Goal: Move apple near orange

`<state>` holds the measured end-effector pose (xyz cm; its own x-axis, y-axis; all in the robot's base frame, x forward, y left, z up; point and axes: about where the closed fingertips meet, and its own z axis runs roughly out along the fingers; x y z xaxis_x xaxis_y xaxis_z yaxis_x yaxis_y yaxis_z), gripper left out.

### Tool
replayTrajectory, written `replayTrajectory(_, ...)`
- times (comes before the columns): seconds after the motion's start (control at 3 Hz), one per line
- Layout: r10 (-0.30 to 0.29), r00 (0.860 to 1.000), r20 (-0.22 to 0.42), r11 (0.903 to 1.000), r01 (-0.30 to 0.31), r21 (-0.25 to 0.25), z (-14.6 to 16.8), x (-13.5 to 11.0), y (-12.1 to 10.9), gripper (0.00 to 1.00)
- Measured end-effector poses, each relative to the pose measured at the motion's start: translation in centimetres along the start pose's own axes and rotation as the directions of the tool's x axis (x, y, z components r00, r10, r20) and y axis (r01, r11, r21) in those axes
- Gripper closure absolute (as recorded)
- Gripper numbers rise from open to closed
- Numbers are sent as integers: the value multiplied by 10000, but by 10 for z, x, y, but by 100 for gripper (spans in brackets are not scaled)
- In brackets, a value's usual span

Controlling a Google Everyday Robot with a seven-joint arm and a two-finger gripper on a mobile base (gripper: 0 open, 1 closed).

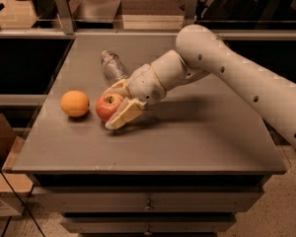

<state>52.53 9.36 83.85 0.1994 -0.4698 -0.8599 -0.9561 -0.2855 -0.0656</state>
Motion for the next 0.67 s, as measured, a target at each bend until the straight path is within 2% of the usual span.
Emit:
replayTrajectory(0.33,-12,10000,6,10000,12,-42,2,-1,0,0)
replayTrajectory(0.67,-12,10000,6,10000,12,-44,2,-1,0,0)
